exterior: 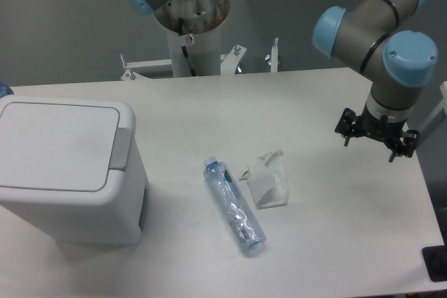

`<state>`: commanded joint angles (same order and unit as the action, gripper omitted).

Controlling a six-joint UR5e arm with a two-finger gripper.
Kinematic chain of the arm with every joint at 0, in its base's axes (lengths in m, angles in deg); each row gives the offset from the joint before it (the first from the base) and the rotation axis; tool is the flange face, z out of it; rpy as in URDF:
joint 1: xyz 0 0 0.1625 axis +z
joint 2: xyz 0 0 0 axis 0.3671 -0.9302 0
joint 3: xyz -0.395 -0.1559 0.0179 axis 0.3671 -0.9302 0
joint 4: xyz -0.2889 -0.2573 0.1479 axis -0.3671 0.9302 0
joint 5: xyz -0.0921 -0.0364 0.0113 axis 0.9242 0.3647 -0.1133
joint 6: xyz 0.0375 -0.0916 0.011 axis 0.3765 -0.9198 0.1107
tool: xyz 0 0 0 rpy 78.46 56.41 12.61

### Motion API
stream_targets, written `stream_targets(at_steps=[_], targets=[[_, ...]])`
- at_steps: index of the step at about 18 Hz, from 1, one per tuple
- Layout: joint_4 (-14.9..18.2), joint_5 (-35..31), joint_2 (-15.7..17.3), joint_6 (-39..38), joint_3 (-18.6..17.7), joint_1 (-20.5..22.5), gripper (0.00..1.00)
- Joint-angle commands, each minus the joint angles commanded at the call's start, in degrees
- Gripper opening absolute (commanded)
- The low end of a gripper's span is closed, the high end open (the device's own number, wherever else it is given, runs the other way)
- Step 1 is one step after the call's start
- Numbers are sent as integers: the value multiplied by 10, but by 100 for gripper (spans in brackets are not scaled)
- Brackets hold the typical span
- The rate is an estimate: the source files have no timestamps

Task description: Open the trash can

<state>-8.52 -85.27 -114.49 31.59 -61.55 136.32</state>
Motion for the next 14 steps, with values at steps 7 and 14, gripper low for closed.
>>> stream_targets(at_steps=[7, 14], targets=[[-1, 1, -1, 0, 0, -2, 100], [-3, -1, -11, -46, 14, -12, 100]])
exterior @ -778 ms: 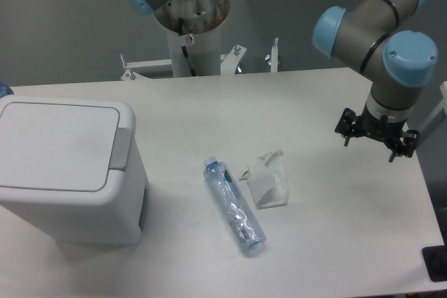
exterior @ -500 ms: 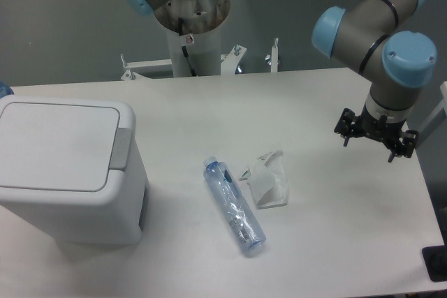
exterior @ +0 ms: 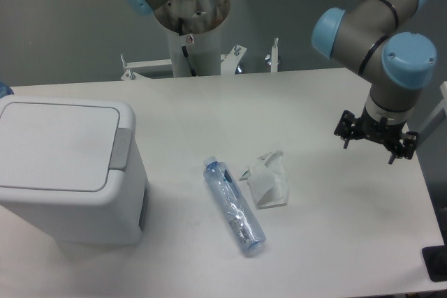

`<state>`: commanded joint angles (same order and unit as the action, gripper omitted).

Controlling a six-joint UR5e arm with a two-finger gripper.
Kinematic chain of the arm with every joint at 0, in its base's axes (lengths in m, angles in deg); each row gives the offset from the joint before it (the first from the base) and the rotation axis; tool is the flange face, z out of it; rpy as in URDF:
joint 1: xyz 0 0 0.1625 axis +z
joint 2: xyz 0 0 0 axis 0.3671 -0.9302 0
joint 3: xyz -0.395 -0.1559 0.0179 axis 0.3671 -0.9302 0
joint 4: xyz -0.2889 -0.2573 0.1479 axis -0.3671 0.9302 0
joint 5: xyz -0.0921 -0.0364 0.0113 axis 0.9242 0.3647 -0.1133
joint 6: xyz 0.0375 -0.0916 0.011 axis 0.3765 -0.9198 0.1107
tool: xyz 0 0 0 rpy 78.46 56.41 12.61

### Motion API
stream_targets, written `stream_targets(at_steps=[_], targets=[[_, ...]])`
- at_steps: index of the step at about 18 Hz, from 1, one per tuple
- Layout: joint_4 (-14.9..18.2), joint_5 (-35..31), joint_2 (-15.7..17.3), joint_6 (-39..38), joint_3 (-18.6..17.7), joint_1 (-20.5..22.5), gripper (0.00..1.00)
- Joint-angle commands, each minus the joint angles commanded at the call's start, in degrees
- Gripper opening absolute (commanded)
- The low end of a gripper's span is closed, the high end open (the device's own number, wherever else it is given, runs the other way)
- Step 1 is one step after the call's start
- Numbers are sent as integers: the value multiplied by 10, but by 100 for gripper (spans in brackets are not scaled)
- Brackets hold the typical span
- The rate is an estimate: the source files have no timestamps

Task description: Open the trash can

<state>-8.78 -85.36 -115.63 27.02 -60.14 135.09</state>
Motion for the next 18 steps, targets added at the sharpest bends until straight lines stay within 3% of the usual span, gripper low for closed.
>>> stream_targets(at_steps=[4, 10, 18], targets=[[1, 5, 4, -8, -4, 0, 100], [0, 11, 25, -100, -1, -25, 100], [-1, 132, 61, -273, -2, -47, 100]])
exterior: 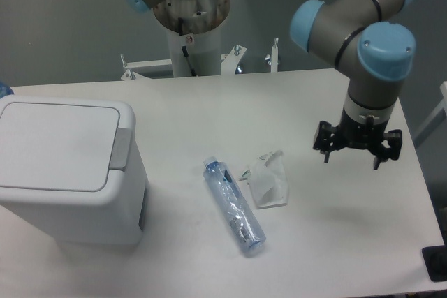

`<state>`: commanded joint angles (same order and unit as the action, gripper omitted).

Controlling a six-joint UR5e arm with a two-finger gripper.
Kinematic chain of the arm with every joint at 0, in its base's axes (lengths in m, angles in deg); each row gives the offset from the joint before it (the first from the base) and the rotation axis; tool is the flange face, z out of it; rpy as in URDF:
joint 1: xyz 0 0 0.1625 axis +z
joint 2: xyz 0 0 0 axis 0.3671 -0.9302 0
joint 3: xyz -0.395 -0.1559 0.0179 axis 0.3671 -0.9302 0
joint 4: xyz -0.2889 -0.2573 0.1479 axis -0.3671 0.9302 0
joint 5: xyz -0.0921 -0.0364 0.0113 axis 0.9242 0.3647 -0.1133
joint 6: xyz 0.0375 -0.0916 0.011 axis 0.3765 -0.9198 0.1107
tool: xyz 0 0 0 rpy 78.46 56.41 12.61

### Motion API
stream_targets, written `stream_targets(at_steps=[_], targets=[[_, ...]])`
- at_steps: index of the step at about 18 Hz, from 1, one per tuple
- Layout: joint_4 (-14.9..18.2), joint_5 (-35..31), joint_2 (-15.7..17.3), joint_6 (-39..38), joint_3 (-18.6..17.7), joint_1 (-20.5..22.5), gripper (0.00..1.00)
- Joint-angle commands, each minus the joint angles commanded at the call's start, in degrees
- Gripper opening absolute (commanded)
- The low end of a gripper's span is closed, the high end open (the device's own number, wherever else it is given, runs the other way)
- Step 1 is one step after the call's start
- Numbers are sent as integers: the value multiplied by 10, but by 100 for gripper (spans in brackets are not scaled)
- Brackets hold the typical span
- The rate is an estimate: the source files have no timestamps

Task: Open the trash can
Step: 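Move the open gripper across the table to the trash can lid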

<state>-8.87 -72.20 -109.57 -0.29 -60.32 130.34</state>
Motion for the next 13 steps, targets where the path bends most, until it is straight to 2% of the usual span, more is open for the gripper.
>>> stream_targets(at_steps=[2, 5, 8, 13], targets=[[-3, 26, 12, -30, 1, -3, 100], [-32, 43, 29, -47, -2, -23, 100], [-37, 49, 35, -48, -2, -45, 100], [-42, 95, 70, -81, -7, -76, 100]])
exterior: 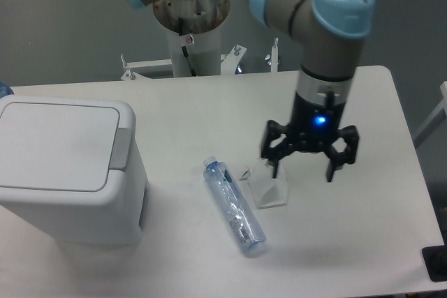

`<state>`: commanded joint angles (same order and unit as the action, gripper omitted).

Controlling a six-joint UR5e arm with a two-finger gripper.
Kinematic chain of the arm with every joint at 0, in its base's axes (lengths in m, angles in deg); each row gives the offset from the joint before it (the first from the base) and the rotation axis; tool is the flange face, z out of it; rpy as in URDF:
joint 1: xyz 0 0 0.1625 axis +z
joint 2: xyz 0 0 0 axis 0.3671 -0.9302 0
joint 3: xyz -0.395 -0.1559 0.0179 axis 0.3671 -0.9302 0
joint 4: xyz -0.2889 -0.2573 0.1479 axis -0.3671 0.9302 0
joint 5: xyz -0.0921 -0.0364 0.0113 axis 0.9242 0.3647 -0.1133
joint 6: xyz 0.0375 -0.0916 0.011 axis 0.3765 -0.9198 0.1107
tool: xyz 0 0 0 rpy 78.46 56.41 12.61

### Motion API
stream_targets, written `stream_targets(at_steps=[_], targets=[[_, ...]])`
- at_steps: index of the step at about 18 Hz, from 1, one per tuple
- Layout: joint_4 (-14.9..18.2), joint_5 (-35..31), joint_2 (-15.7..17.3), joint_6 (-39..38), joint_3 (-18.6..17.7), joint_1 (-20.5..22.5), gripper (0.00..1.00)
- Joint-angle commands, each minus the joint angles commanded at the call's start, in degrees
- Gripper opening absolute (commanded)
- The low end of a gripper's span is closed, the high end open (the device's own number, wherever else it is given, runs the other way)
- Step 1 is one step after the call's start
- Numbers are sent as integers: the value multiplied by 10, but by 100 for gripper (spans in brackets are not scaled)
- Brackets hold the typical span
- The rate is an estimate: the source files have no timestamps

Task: Open the trash can
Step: 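Move the open gripper across the table to the trash can lid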

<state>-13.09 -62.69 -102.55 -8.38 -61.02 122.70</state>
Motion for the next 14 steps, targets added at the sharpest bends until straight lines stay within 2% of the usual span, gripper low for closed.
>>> stream_targets(at_steps=[4, 7, 10, 12, 14], targets=[[0, 33, 32, -50, -15, -7, 100], [2, 40, 35, -62, -17, -36, 100], [-10, 51, 56, -56, -47, -56, 100], [-16, 51, 60, -62, -54, -85, 100], [-15, 52, 63, -70, -60, -96, 100]])
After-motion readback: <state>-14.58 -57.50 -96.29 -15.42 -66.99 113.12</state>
